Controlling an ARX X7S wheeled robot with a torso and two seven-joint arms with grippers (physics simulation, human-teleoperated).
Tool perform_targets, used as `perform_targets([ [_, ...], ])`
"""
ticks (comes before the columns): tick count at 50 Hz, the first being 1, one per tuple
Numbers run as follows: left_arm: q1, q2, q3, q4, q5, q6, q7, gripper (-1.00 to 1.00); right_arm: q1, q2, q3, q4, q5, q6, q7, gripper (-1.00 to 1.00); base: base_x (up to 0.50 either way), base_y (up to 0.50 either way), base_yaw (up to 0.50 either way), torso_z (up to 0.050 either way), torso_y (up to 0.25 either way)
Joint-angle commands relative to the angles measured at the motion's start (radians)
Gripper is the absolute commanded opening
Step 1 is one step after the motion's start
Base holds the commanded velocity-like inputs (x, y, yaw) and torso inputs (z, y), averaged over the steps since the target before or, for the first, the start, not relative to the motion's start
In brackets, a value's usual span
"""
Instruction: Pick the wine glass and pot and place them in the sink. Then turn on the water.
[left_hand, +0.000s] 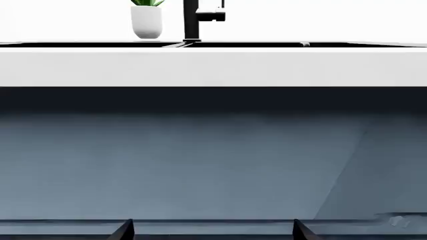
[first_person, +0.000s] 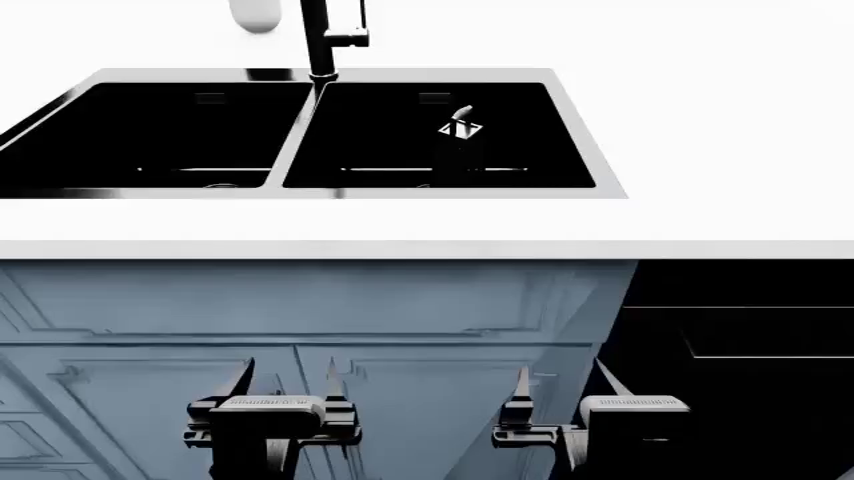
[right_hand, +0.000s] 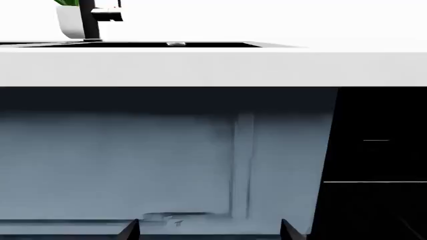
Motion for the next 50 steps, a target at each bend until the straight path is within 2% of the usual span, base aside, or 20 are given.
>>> perform_targets([
  [1,-0.005,-0.016,0.019,-0.007,-0.017,0.009,-0.016,1.00,-0.002,0.016,-0.018,-0.002,0.015,-0.005,0.022,1.00,0.00,0.00,0.00,0.000,0.000],
  [9,-0.014,-0.039,0.057,-0.026,-0.041,0.038,-0.047,1.00,0.009,0.037,-0.032,0.032,0.037,-0.014,0.078,1.00,0.00,0.00,0.00,0.002,0.000],
  [20,-0.017,-0.062,0.078,-0.029,-0.073,0.034,-0.057,1.00,0.002,0.057,-0.062,0.014,0.040,-0.027,0.116,1.00,0.00,-0.03,0.00,0.050,0.006],
  [50,-0.023,-0.095,0.115,-0.006,-0.114,0.029,-0.104,1.00,0.005,0.093,-0.086,0.007,0.111,-0.012,0.149,1.00,0.00,-0.50,0.00,0.050,0.007],
])
